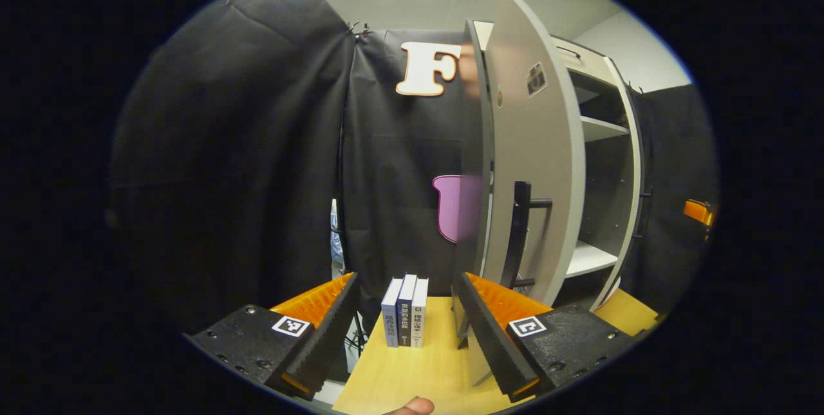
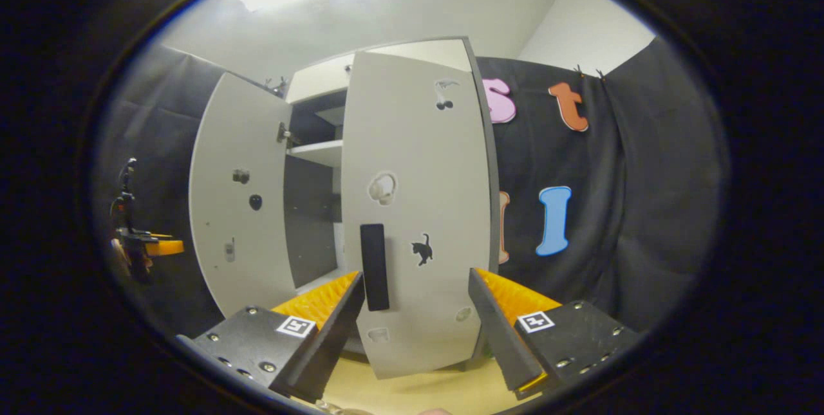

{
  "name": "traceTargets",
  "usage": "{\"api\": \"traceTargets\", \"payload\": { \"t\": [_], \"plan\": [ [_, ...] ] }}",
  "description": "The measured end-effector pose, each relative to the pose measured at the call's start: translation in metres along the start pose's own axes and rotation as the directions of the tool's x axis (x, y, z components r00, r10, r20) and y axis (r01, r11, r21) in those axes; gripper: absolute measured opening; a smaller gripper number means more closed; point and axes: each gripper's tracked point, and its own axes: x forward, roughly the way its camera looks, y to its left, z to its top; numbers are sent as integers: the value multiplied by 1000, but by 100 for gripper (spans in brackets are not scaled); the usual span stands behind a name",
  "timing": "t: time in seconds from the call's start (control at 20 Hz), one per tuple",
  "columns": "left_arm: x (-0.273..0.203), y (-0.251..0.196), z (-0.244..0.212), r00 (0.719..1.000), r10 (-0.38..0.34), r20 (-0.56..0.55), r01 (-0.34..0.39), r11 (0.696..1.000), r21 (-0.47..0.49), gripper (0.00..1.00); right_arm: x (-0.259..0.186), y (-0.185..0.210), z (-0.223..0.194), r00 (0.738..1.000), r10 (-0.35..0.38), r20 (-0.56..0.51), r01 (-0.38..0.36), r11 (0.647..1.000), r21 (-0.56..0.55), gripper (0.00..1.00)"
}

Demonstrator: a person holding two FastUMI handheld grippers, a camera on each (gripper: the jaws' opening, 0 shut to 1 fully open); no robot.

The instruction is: Grasp the bottle in the cabinet with the left hand and place it on the coaster, then close the right door with the right hand and the left door with the left hand.

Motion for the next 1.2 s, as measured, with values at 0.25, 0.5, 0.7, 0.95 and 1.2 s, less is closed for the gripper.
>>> {"api": "traceTargets", "payload": {
  "t": [0.25,0.5,0.7,0.95,1.2],
  "plan": [
    [33,-38,4,998,-67,-2,67,997,-28,96,-31,-24,8,997,-74,-25,75,997,31,93],
    [40,-75,4,996,-88,-1,88,993,75,94,-70,-53,-28,965,-203,-168,209,978,18,98],
    [36,-106,2,993,-117,2,117,992,49,90,-83,-63,-31,964,-230,-136,232,973,-2,98],
    [40,-141,-1,993,-118,15,116,990,81,90,-98,-76,-24,968,-238,-75,234,971,-52,98],
    [43,-159,4,993,-101,53,92,983,162,94,-108,-86,-24,968,-237,-86,229,969,-96,98]
  ]
}}
